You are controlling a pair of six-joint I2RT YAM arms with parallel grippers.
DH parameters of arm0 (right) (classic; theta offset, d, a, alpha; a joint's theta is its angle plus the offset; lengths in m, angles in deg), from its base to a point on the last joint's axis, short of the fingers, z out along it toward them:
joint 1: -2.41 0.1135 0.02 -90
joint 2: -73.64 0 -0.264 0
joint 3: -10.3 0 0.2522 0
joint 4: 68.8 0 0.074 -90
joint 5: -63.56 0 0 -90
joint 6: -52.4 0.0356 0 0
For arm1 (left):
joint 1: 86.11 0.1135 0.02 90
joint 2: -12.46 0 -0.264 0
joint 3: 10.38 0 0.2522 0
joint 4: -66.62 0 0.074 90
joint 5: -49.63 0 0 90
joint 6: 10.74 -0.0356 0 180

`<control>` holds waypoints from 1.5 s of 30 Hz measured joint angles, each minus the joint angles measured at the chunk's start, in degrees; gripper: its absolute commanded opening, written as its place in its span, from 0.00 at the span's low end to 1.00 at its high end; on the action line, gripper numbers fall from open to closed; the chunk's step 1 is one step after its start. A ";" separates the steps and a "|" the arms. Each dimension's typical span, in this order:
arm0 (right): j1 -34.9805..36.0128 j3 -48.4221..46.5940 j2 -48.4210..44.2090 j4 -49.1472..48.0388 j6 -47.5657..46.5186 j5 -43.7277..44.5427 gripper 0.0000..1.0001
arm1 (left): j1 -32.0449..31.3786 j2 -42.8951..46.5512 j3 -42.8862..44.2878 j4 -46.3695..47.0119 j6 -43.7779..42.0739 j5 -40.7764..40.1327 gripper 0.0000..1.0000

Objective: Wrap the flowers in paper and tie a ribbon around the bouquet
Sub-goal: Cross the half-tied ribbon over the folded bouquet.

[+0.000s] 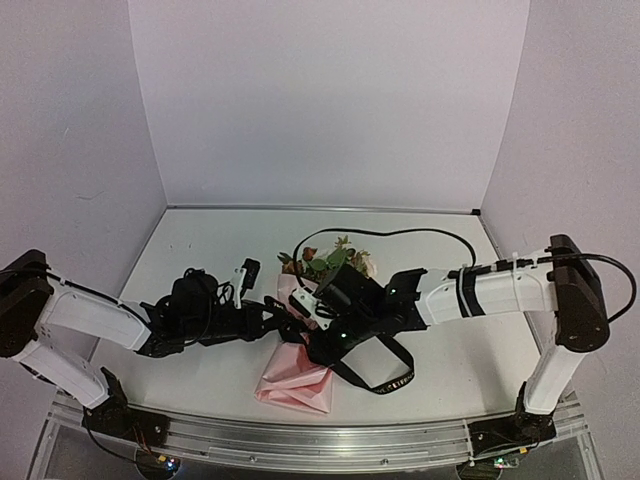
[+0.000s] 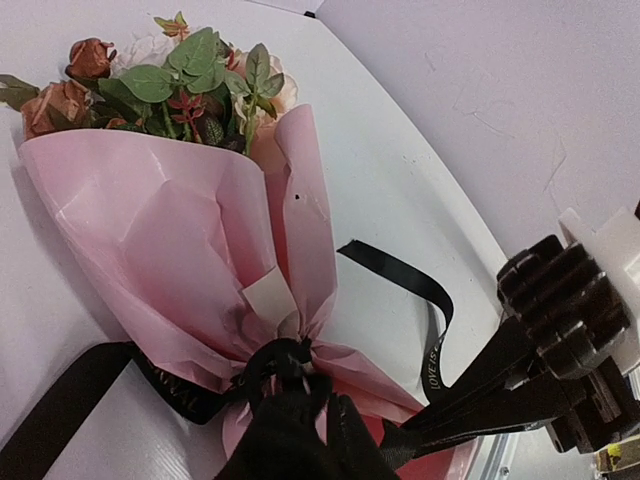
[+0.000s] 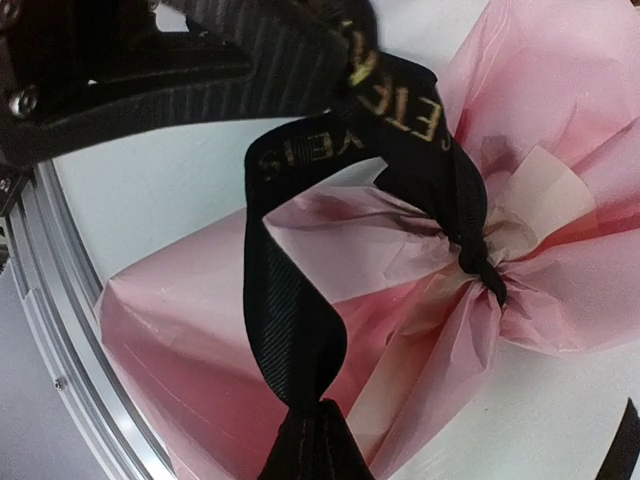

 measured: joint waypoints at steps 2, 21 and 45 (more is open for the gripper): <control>0.00 -1.06 0.40 0.35 0.96 0.05 0.00 | 0.00 0.86 -1.16 0.88 0.33 -0.67 0.20; 0.02 -12.71 5.26 14.02 2.08 -4.33 0.00 | 0.00 20.03 -7.08 -5.39 2.89 -7.07 0.58; 0.02 -12.71 6.09 15.74 2.88 -2.79 0.00 | 3.48 9.64 6.20 -25.98 11.81 -5.50 0.65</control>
